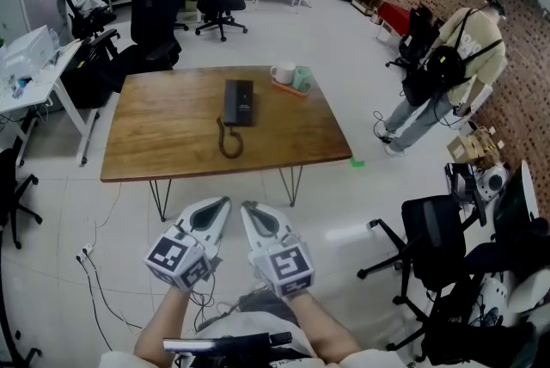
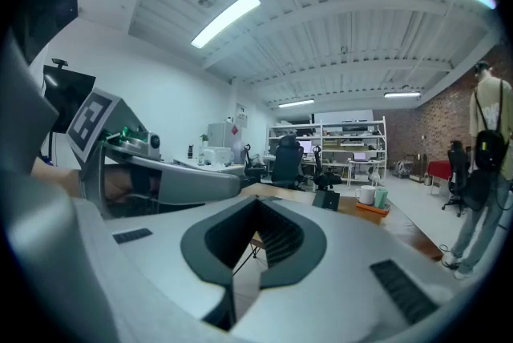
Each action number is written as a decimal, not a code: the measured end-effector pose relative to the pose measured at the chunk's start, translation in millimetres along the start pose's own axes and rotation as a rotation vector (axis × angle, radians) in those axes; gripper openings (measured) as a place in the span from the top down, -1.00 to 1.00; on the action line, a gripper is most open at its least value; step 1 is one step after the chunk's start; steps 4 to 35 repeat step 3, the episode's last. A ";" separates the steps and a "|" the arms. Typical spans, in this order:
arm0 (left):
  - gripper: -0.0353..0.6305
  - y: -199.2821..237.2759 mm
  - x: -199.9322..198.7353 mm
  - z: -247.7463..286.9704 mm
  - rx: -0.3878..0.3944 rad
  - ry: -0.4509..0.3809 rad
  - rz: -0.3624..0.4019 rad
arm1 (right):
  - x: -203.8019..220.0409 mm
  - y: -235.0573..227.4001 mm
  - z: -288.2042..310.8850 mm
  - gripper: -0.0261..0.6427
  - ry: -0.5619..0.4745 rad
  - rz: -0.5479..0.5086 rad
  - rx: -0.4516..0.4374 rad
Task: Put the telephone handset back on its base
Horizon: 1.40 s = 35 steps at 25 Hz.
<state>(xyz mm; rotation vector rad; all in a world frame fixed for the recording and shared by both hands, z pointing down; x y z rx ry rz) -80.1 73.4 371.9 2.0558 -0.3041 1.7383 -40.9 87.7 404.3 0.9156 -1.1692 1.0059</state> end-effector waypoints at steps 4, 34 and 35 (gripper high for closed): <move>0.88 0.6 -1.9 0.0 -0.002 0.000 0.012 | 0.6 0.8 2.0 0.92 -0.001 0.001 0.002; 0.88 0.6 -1.9 0.0 -0.002 0.000 0.012 | 0.6 0.8 2.0 0.92 -0.001 0.001 0.002; 0.88 0.6 -1.9 0.0 -0.002 0.000 0.012 | 0.6 0.8 2.0 0.92 -0.001 0.001 0.002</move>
Point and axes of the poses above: the fingertips, and each gripper's own axes: z forward along the fingers, y to its left, x out of its underside, the point moved 1 cm from there along -z, backward along the fingers, and after that the axes turned 10 degrees about x, right-handed, at the moved point
